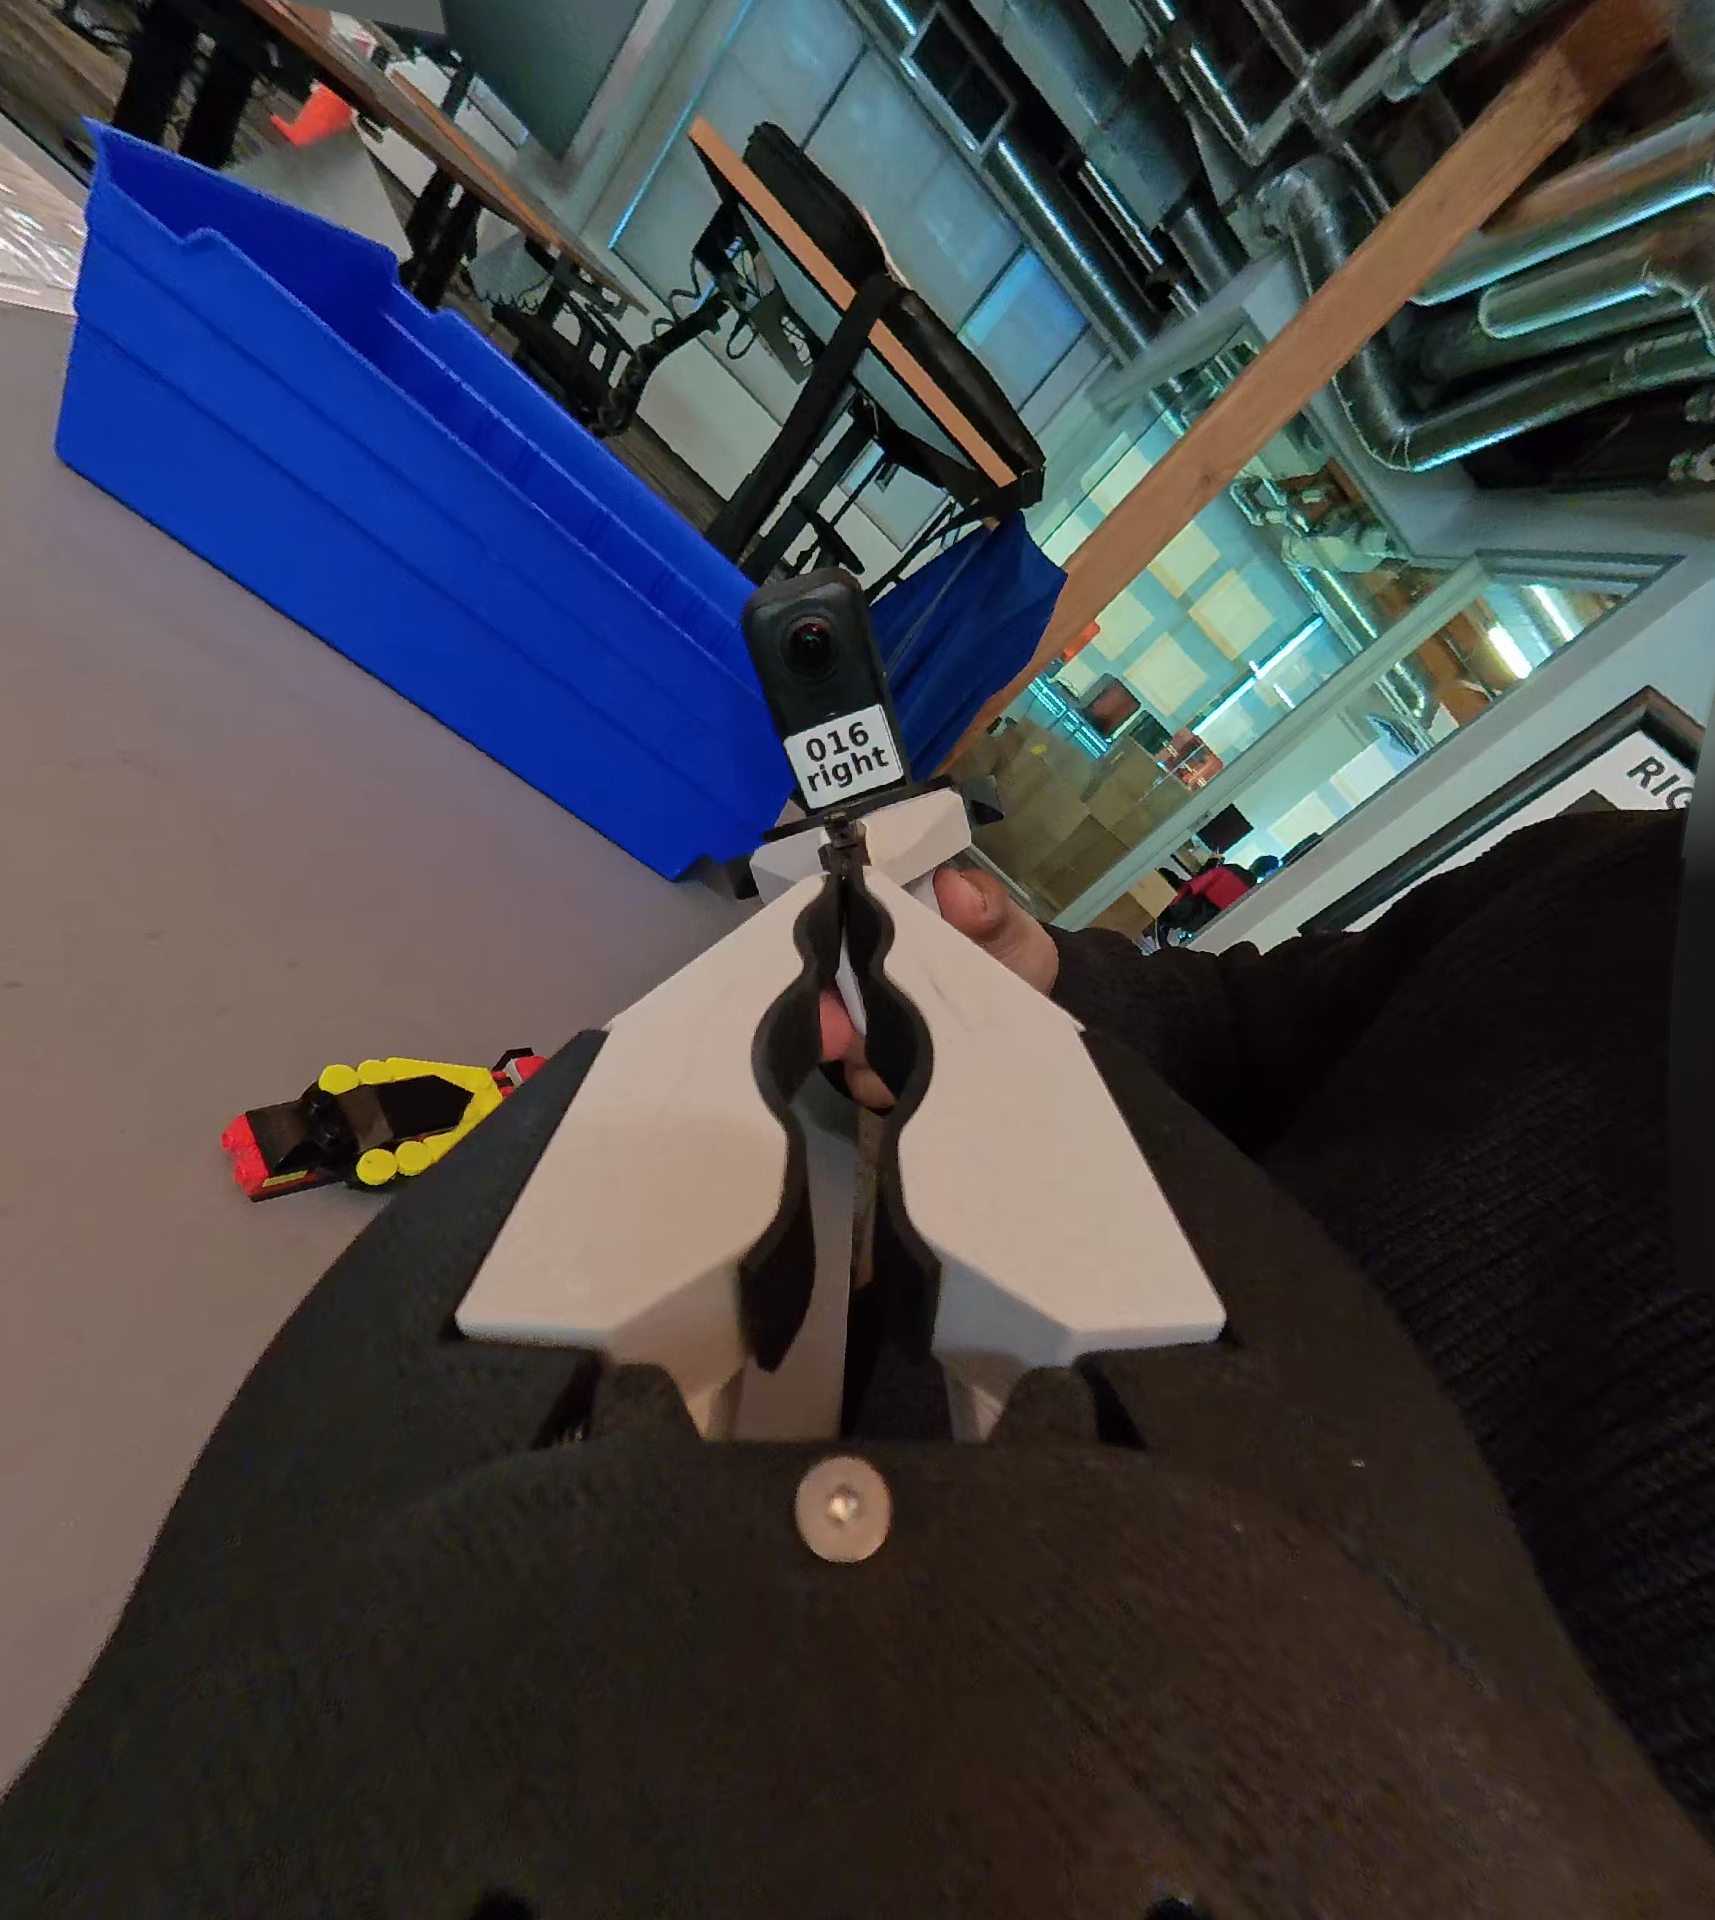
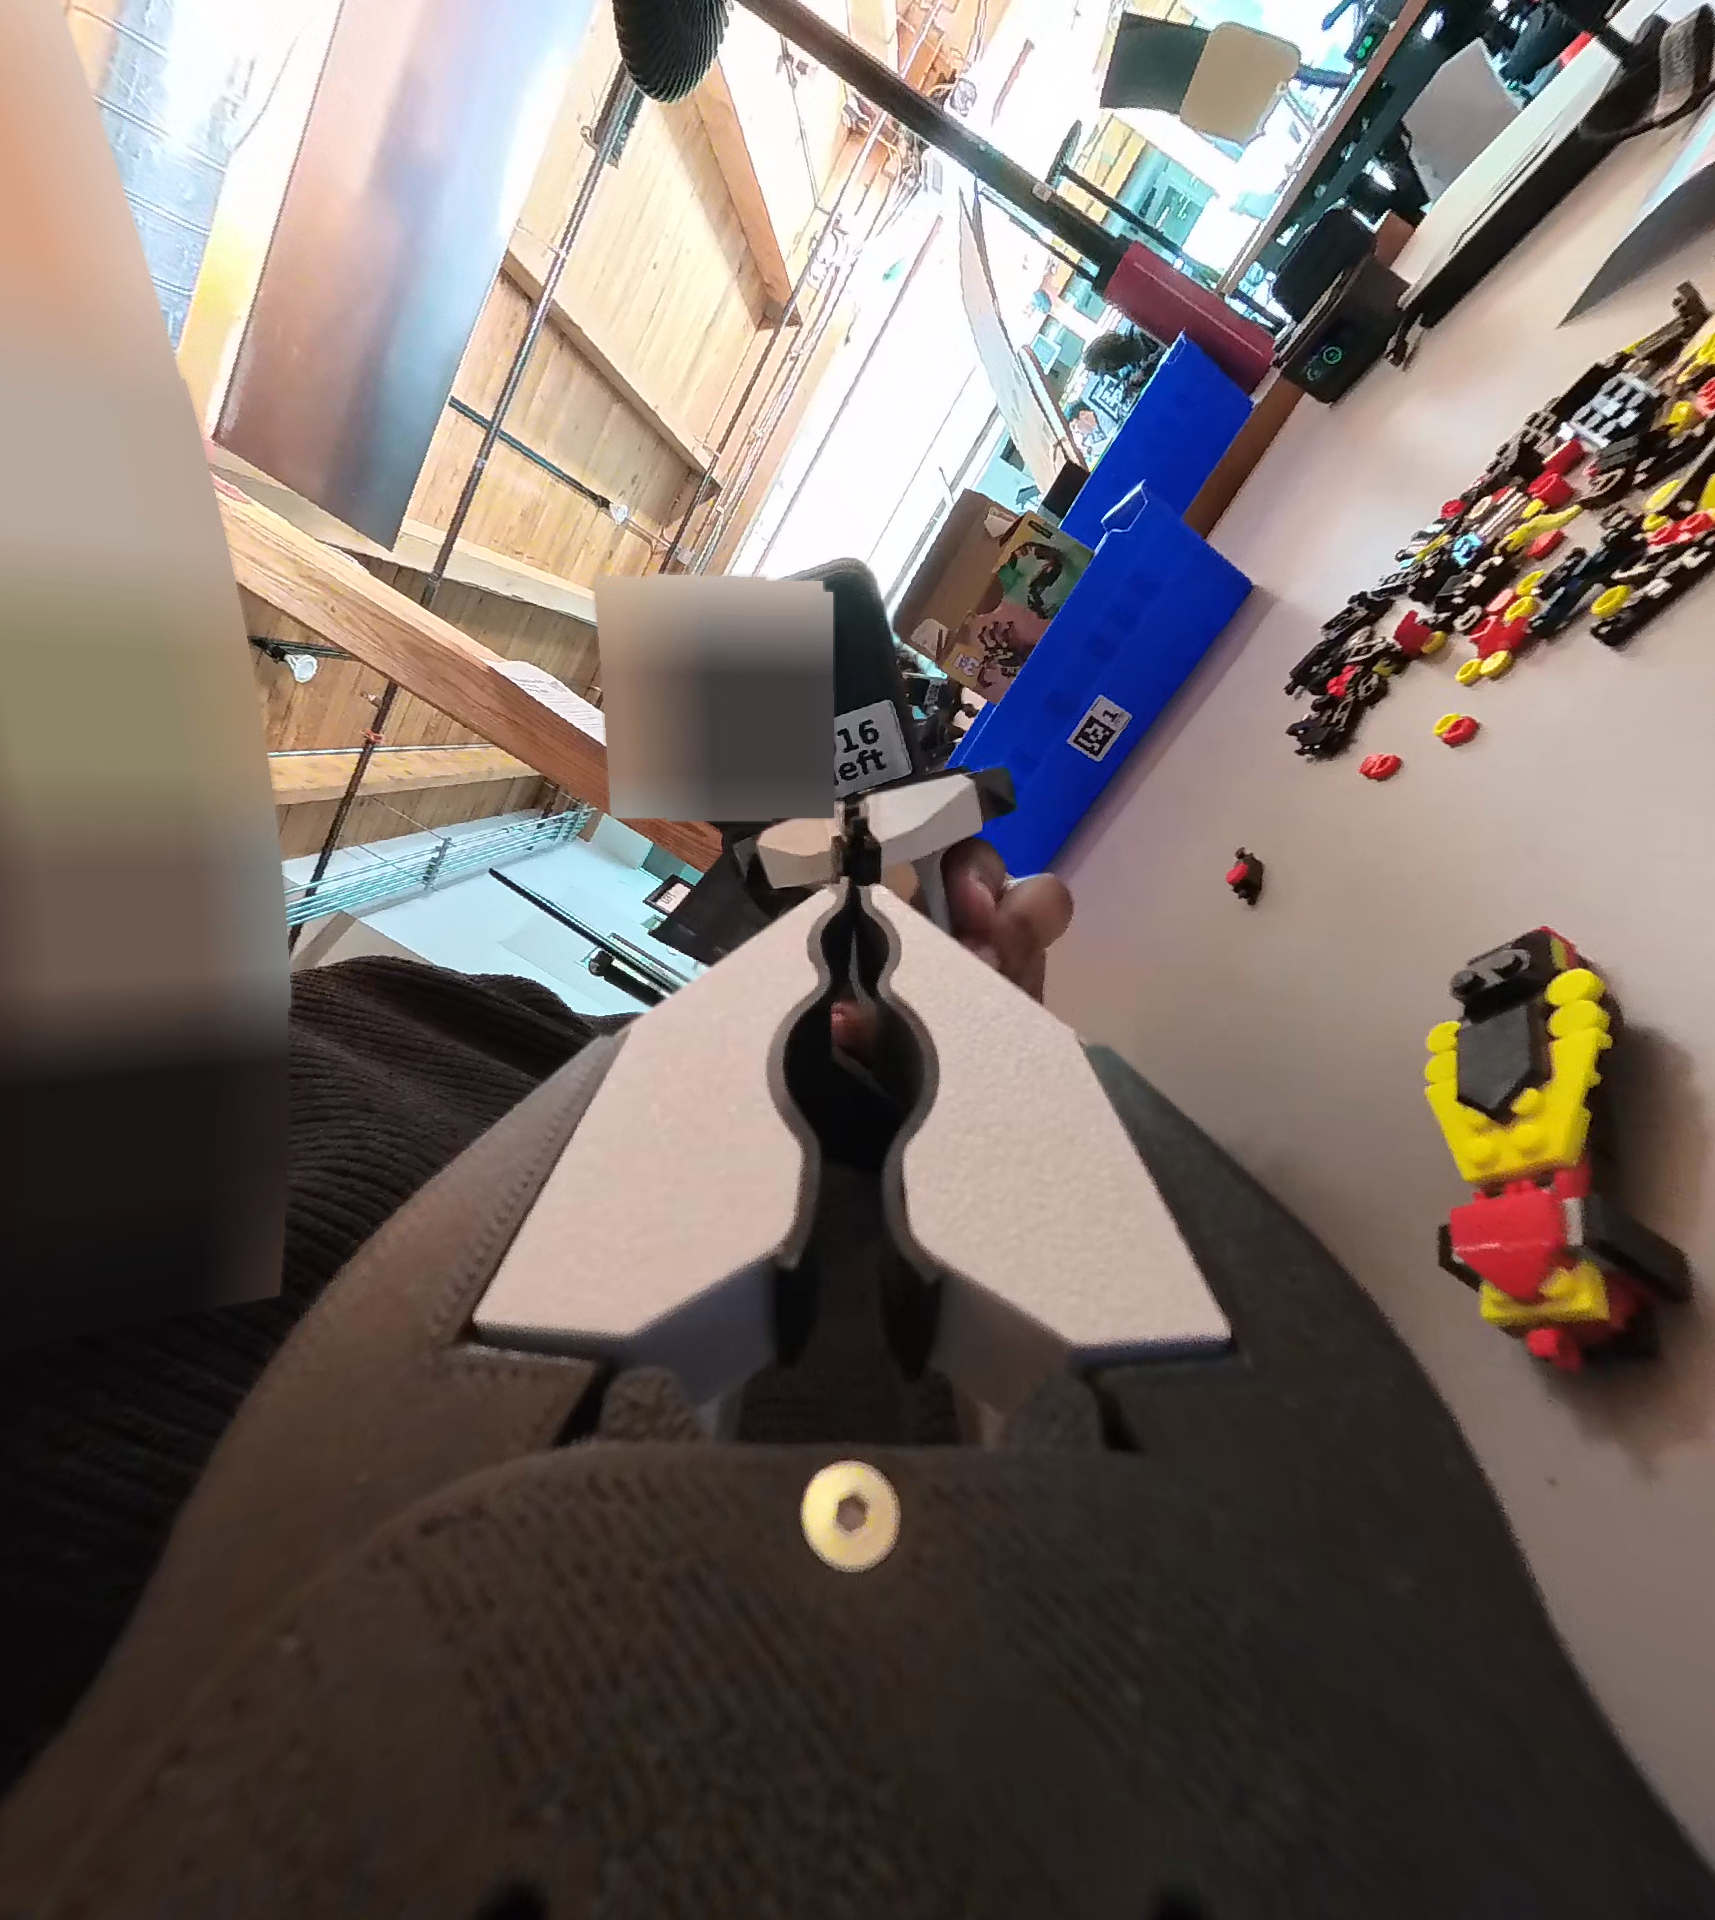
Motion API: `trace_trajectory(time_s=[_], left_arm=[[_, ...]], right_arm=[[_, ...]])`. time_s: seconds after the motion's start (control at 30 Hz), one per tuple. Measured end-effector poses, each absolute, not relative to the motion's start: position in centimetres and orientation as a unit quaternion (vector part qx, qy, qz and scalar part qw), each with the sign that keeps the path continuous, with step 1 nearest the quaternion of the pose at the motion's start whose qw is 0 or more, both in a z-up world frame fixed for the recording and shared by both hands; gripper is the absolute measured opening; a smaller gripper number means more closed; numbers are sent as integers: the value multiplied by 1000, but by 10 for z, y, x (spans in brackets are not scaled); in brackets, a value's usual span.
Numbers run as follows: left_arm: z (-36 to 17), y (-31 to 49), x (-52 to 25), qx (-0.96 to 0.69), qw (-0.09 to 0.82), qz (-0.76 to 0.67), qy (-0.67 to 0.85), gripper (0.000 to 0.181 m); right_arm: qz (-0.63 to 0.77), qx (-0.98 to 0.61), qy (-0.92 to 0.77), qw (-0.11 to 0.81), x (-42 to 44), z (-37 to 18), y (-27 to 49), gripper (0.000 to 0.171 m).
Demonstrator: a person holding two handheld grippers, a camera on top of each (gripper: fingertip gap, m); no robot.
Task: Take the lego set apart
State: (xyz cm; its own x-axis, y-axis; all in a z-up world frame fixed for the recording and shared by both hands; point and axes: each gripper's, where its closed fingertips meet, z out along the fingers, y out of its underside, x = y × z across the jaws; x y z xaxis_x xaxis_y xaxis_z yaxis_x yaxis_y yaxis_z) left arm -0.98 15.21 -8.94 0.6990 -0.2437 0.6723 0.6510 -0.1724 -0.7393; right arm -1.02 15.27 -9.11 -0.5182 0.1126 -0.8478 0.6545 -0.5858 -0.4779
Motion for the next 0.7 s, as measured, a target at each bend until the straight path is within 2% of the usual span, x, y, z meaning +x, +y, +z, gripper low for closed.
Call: trace_trajectory(time_s=[0.1,0.13,0.17,0.43,0.63,0.7], left_arm=[[-90,152,-8,-675,622,-367,-149,0],[-91,152,-7,-676,619,-370,-149,0],[-92,153,-7,-678,617,-371,-150,0],[-92,153,-7,-677,617,-372,-149,0],[-84,147,0,-655,627,-406,-114,0],[-80,144,2,-646,629,-420,-102,10]], right_arm=[[-761,455,434,157,-11,-91,153,0],[-758,456,441,152,-11,-92,153,8],[-757,449,450,152,-9,-92,151,9],[-752,441,472,132,-8,-89,149,5],[-769,432,428,199,-5,-82,148,5],[-768,431,422,213,-4,-82,146,5]])
